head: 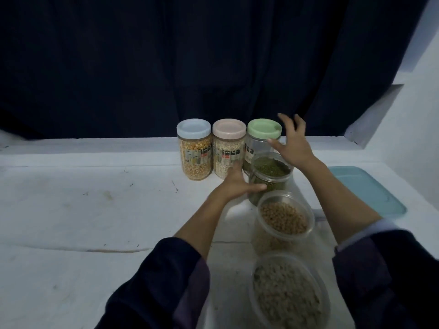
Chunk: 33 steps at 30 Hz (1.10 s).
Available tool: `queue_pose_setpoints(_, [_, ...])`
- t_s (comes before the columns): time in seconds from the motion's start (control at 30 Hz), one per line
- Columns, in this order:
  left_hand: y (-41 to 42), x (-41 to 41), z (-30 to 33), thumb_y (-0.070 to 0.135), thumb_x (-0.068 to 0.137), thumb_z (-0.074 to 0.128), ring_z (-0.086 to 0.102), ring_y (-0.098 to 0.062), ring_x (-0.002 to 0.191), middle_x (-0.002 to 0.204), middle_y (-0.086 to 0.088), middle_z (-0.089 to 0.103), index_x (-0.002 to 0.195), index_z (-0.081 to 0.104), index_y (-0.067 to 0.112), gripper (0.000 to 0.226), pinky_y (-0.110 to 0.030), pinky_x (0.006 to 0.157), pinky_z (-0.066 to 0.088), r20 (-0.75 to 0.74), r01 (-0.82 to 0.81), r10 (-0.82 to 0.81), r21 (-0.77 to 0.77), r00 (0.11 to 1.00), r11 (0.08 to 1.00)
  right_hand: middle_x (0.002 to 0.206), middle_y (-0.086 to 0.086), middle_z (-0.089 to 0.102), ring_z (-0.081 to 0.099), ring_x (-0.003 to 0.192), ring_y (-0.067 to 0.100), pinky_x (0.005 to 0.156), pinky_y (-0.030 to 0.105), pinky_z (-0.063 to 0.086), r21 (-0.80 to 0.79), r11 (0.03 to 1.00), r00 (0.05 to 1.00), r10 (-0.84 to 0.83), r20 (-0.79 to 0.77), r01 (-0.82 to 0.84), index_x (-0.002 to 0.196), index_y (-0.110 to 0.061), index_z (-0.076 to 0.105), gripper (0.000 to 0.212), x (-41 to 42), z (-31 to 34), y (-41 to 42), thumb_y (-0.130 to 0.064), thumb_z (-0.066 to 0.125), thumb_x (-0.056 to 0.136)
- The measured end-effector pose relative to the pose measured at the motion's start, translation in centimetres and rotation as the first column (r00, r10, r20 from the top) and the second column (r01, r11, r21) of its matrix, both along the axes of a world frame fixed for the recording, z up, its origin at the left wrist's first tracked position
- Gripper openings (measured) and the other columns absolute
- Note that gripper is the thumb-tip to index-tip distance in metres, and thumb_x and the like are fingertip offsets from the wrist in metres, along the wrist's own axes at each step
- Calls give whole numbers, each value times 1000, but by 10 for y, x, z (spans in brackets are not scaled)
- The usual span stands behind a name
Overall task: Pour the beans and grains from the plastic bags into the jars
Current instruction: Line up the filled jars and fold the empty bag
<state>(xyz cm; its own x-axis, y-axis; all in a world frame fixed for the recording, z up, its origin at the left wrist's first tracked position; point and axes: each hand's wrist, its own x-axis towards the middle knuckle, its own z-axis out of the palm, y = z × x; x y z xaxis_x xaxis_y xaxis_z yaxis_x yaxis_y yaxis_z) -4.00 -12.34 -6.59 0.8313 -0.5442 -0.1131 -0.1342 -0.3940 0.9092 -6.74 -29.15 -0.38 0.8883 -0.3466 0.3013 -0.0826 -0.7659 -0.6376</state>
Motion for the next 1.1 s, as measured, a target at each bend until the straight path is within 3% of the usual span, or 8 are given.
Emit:
queue_pose_setpoints(0.1, [35, -11, 1, 46, 88, 60, 37, -28, 135, 152, -8, 29, 151, 5, 13, 90, -41, 102, 40, -143, -25, 33, 59, 989, 998, 145, 20, 28, 46, 122, 41, 100, 47, 37, 125, 974, 981, -184, -59, 190, 143, -12, 27, 60, -31, -16, 2, -39, 52, 96])
queue_pose_setpoints(0.2, [63, -27, 1, 47, 93, 50, 46, -26, 126, 145, -10, 42, 148, 18, 11, 73, -42, 98, 44, -191, 14, 10, 125, 982, 992, 129, 22, 50, 56, 109, 40, 90, 45, 43, 34, 954, 913, -276, -299, 299, 131, -6, 37, 56, -57, -23, -1, -51, 39, 98])
queue_pose_setpoints(0.33, [79, -48, 1, 49, 93, 50, 54, -20, 117, 137, -7, 51, 141, 34, 13, 62, -37, 93, 48, -154, 25, -16, 59, 988, 998, 89, 18, 62, 61, 61, 26, 55, 30, 47, 121, 960, 789, -131, -601, 251, 115, 1, 53, 72, -93, -2, 13, -61, 21, 97])
queue_pose_setpoints(0.5, [86, -76, 10, 41, 94, 53, 58, -16, 112, 131, -4, 55, 130, 46, 19, 43, -39, 95, 48, -103, 40, -43, -29, 994, 999, 86, 23, 63, 63, 46, 23, 57, 32, 55, 148, 975, 746, -28, -665, 168, 109, 7, 56, 82, -121, -2, 31, -65, 21, 94])
queue_pose_setpoints(0.63, [91, -96, 15, 36, 90, 61, 54, -15, 117, 141, 2, 46, 137, 41, 21, 54, -35, 95, 48, -37, 44, -47, -87, 998, 995, 100, 20, 58, 65, 53, 23, 61, 32, 57, 377, 921, 825, 141, -547, 92, 110, -5, 45, 56, -135, -2, 55, -57, 28, 97])
queue_pose_setpoints(0.77, [94, -106, 8, 34, 70, 81, 39, -26, 131, 150, -6, 26, 148, 19, 19, 101, -42, 105, 41, 93, -42, 45, -28, 995, 999, 125, 23, 59, 71, 90, 26, 82, 35, 58, 729, 673, 814, 490, -311, -126, 124, -4, 47, 58, -147, -8, 71, -53, 36, 94])
queue_pose_setpoints(0.93, [108, -108, 1, 48, 55, 87, 44, -29, 126, 140, -12, 35, 147, 25, 19, 115, -50, 104, 42, 270, -319, 299, 33, 915, 947, 142, 3, 49, 60, 115, 19, 101, 44, 46, 394, 836, 737, 532, -416, -381, 140, -17, 41, 68, -167, -4, 91, -60, 44, 87])
queue_pose_setpoints(1.1, [111, -112, 0, 50, 63, 82, 42, -31, 128, 139, -12, 33, 147, 22, 21, 108, -52, 103, 41, 266, -477, 451, 40, 852, 878, 160, -4, 14, 21, 144, 17, 108, 30, 27, 267, 792, 548, 582, -601, -549, 153, -28, 14, 88, -190, 15, 82, -43, 64, 82])
